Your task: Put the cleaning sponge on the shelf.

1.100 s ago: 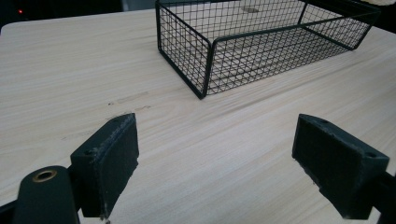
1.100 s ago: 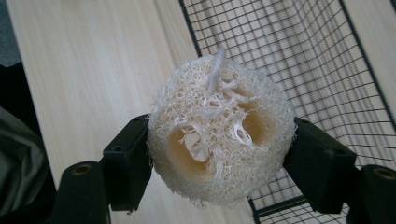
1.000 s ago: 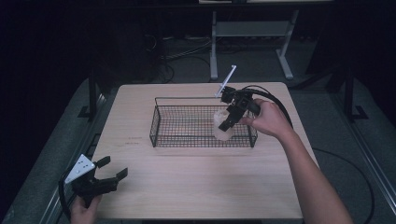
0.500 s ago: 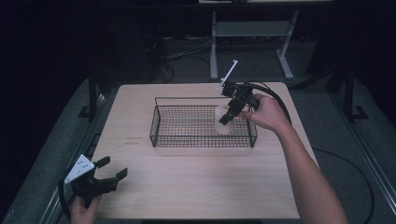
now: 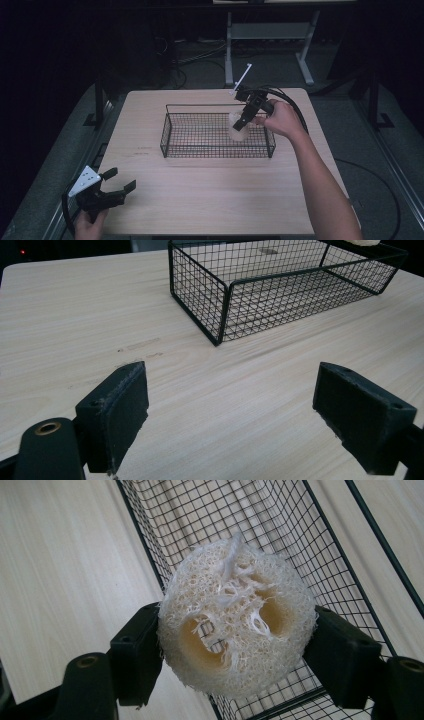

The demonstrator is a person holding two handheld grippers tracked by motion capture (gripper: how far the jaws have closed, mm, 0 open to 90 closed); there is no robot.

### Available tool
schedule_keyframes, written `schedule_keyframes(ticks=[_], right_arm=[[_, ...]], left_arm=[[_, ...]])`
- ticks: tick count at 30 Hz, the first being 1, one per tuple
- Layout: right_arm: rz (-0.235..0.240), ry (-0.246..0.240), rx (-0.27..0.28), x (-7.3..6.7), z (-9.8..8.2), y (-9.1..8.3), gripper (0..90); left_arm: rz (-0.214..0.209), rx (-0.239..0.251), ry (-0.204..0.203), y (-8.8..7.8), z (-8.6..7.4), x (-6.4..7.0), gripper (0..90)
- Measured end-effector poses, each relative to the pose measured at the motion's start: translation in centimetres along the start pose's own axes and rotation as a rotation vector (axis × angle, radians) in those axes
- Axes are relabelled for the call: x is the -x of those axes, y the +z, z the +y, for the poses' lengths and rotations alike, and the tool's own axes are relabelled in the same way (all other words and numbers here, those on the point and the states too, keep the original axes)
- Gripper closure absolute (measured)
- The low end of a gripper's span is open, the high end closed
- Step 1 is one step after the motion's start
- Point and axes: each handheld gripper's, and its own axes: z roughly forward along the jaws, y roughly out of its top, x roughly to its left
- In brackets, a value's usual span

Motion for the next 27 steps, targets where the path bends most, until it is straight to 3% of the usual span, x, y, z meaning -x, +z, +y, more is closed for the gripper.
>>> schedule_keyframes(ticks=[27], right_arm=[[0.002,0.089,-0.042,2.7,-0.1,3.9,27.7]], left_arm=[[-0.001,0.003,-0.003,-0.1,0.0,0.0,13.8]])
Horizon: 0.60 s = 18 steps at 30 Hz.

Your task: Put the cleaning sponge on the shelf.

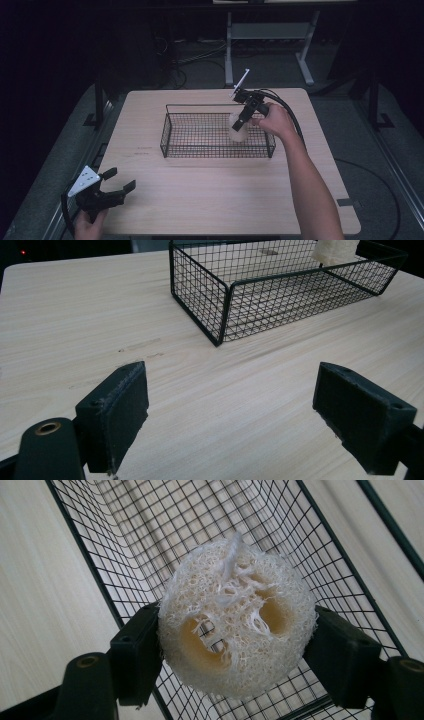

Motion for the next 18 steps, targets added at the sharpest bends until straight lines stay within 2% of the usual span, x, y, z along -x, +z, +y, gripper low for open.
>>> schedule_keyframes(ticks=[7,12,18], right_arm=[[-0.008,0.01,0.01,0.2,0.0,0.5,27.7],[0.002,0.022,0.02,0.5,-0.5,0.8,27.7],[-0.008,0.025,0.013,0.6,-0.9,1.1,27.7]], left_arm=[[-0.001,-0.002,0.004,0.1,0.1,0.1,13.8],[-0.002,0.0,0.0,0.1,0.0,0.1,13.8],[-0.001,0.0,0.004,0.1,0.1,0.2,13.8]])
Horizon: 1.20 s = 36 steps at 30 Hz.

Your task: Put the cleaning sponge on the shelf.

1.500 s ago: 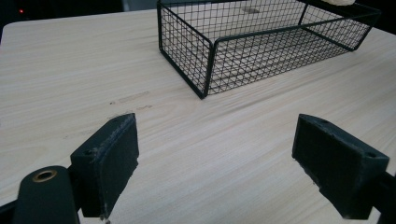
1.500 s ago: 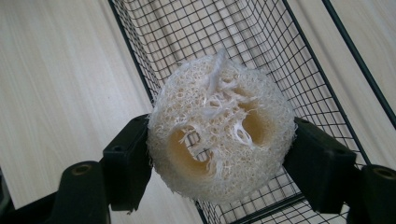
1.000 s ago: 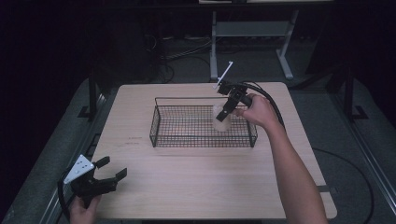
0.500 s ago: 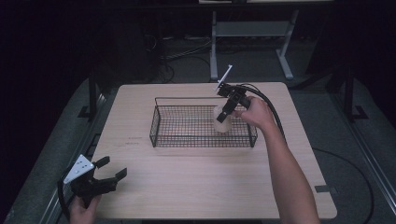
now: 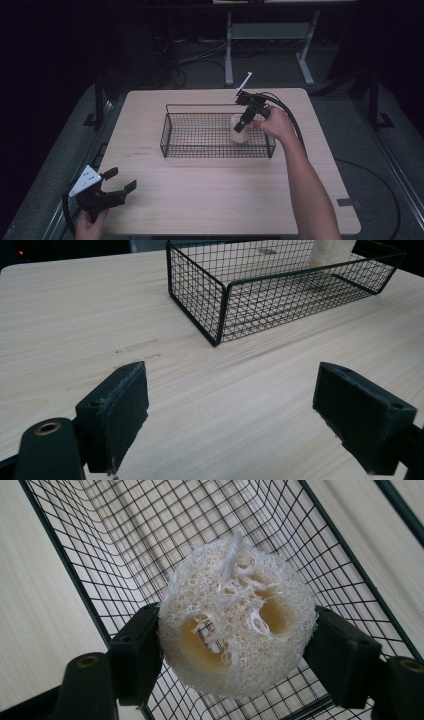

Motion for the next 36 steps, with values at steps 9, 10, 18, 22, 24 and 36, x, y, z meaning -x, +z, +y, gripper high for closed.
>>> schedule_keyframes(ticks=[9,10,18,22,24,36], right_arm=[[0.013,0.009,-0.002,0.0,-0.5,1.3,27.7],[0.01,0.006,-0.011,0.0,-0.6,1.4,27.7],[0.022,0.021,-0.007,0.2,-1.0,2.5,27.7],[0.011,0.027,0.0,0.3,-1.2,2.8,27.6],[0.007,0.025,0.007,0.2,-1.2,2.8,27.6],[0.02,0.016,0.017,0.1,-1.0,3.5,26.9]], left_arm=[[0.0,0.001,-0.001,0.0,0.0,0.0,13.8],[0.0,0.0,0.0,0.0,-0.1,0.0,13.8],[-0.005,0.003,0.0,0.0,0.0,0.0,13.8],[-0.004,0.002,-0.003,-0.1,0.0,0.0,13.8],[-0.004,0.003,-0.003,-0.1,0.0,0.0,13.8],[0.004,0.005,-0.005,-0.3,-0.1,-0.1,13.8]])
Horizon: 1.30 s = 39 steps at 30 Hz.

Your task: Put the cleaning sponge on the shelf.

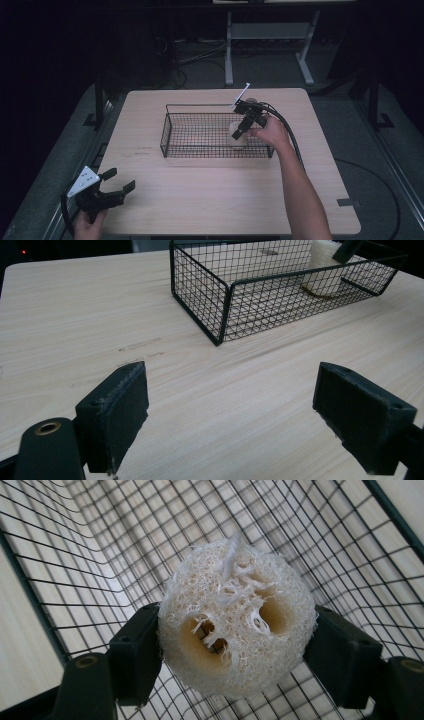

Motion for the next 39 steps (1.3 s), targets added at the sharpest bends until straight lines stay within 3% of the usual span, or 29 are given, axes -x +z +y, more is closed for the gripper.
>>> schedule_keyframes(ticks=[7,24,35,39], right_arm=[[-0.01,0.013,-0.003,0.0,-0.1,-0.1,19.0],[0.011,0.006,0.046,0.0,-0.7,-3.1,17.4],[0.017,-0.018,0.077,-1.3,-1.5,-5.5,17.4],[0.016,-0.05,0.077,-2.3,-2.0,-6.4,17.4]], left_arm=[[0.004,-0.003,-0.003,-0.1,-0.1,0.0,13.8],[0.02,-0.008,-0.014,-0.3,-0.3,-0.1,13.8],[0.013,-0.016,-0.001,0.0,-0.2,0.1,13.8],[0.008,-0.02,0.001,0.2,-0.2,0.2,13.8]])
